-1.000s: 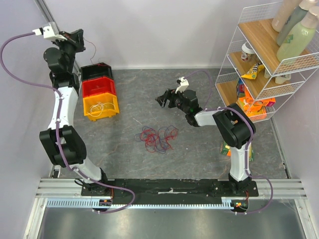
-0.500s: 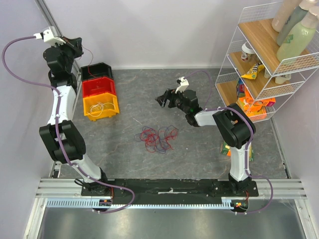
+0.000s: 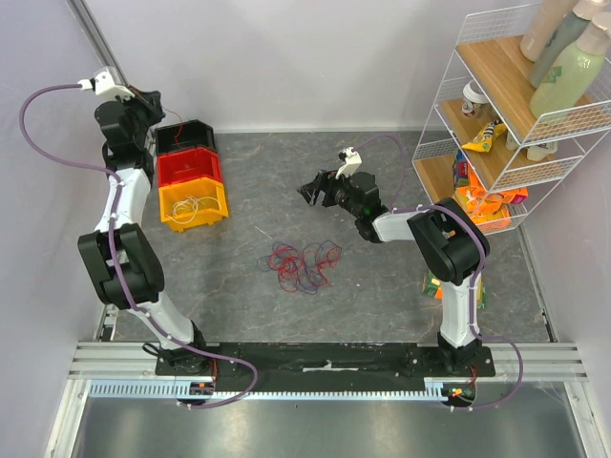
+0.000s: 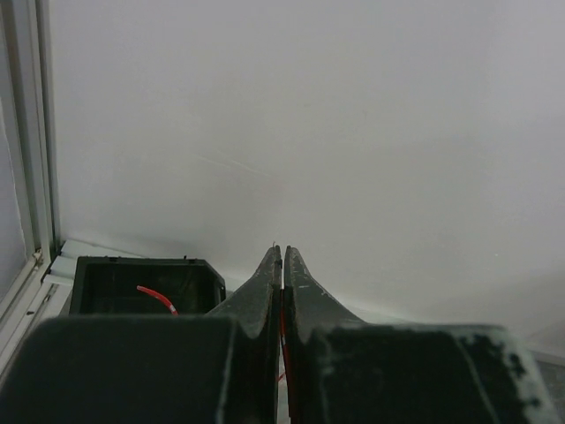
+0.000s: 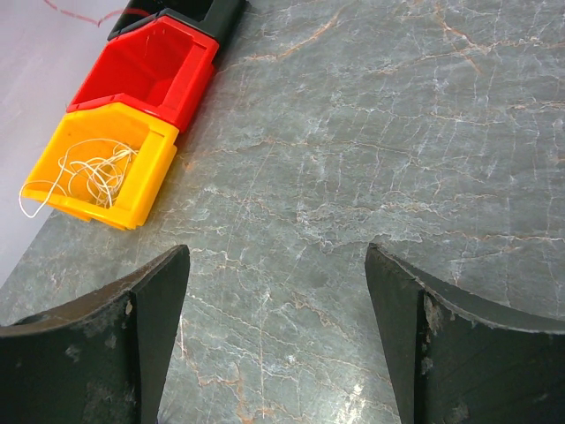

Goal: Untangle the cables

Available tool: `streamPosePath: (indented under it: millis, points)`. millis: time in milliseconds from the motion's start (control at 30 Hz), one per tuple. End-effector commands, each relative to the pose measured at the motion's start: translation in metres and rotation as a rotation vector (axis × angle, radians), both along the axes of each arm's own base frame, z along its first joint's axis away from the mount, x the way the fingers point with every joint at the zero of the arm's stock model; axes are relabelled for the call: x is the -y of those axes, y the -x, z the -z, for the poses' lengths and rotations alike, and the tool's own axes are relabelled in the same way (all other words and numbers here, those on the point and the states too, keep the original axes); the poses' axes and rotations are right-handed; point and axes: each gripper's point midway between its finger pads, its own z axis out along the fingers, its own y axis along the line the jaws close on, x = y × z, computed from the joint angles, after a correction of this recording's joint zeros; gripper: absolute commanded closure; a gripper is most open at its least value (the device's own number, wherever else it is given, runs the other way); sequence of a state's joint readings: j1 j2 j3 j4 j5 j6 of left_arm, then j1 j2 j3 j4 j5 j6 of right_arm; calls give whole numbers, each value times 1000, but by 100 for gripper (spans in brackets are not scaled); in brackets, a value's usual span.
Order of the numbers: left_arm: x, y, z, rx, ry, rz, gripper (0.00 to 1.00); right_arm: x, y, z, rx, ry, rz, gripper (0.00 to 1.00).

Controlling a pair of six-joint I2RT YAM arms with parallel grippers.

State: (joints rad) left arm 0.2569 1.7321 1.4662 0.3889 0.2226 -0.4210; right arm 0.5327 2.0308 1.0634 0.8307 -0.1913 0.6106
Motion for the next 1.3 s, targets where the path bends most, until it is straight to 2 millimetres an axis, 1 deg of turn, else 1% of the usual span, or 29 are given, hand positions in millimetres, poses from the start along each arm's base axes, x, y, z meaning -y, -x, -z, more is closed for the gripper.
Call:
streamPosePath:
  millis: [0,167,300,400,467,500,567,633,733,767,867,900,933,967,1067,1133,1200,1267]
  points:
    - [-11,-1,15,-26,-51,-46,98,-4,-9,-21,64,-39,-8,12]
    - [-16,0,37,-63,-61,-68,98,-4,-8,-21,64,-39,-9,12]
    - [-13,-8,68,-135,-111,-74,98,-5,-8,-21,66,-40,-11,12]
    - [-17,-10,98,-222,-136,-120,98,-5,-8,-21,65,-41,-11,12]
    - [-14,-11,118,-279,-139,-134,98,-5,-9,-21,64,-45,-12,12]
    - [-10,-12,126,-305,-136,-136,98,-5,-9,-21,62,-44,-12,12]
    - [0,-17,150,-379,-109,-125,98,-6,-10,-22,64,-48,-13,12]
    - [5,-17,174,-466,-24,-156,98,-7,-9,-21,60,-51,-17,12]
    - [6,-14,207,-570,112,-198,98,-7,-8,-21,58,-51,-19,12]
    - [9,-14,213,-581,151,-192,98,-6,-7,-21,57,-50,-20,12]
    - [15,-22,216,-576,248,-142,98,-6,-7,-20,56,-49,-22,12]
    - [14,-23,219,-599,271,-137,98,-6,-7,-20,55,-50,-23,12]
    - [13,-28,217,-608,296,-127,98,-6,-8,-21,55,-50,-22,12]
    - [11,-29,226,-640,325,-121,98,-7,-8,-20,55,-48,-25,12]
    - [9,-32,228,-660,378,-103,98,-8,-8,-20,52,-49,-28,12]
    - [6,-30,230,-693,397,-125,89,-9,-9,-21,53,-51,-29,12]
    - [1,-24,232,-715,403,-163,70,-8,-9,-19,49,-50,-29,12]
    - [0,-19,227,-715,410,-178,61,-8,-8,-20,49,-50,-29,12]
